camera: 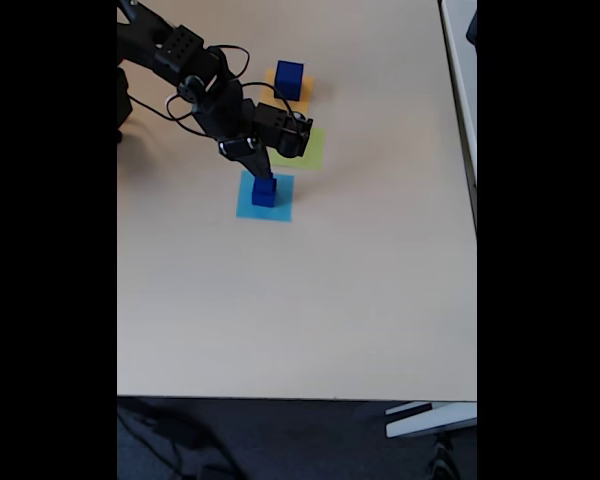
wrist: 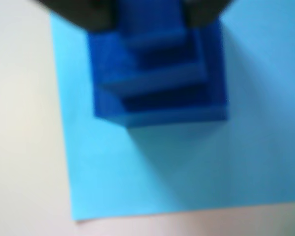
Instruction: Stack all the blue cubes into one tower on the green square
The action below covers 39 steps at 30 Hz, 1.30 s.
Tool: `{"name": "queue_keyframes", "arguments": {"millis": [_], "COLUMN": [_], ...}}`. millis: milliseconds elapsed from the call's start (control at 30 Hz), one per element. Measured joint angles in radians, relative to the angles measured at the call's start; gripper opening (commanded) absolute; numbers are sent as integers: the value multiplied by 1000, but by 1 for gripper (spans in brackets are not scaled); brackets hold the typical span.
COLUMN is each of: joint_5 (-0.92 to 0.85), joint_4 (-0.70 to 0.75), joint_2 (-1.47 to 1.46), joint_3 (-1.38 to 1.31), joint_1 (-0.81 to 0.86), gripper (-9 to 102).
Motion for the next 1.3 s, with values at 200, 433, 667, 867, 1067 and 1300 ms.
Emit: {"name": "queue_keyframes", "arguments": {"millis": [200,433,667,867,1067,1300], "joint_5": [0,0,0,31,78,160], "joint_4": [-3,-5,-14,-130,-229,-324], "joint_2": [0,0,0,-2,0,0], "joint_3": [0,0,0,-28,-163,-250], "joint_1": [0,0,0,-46,-135,-288], "gripper": [10,12,14,16,20,24]}}
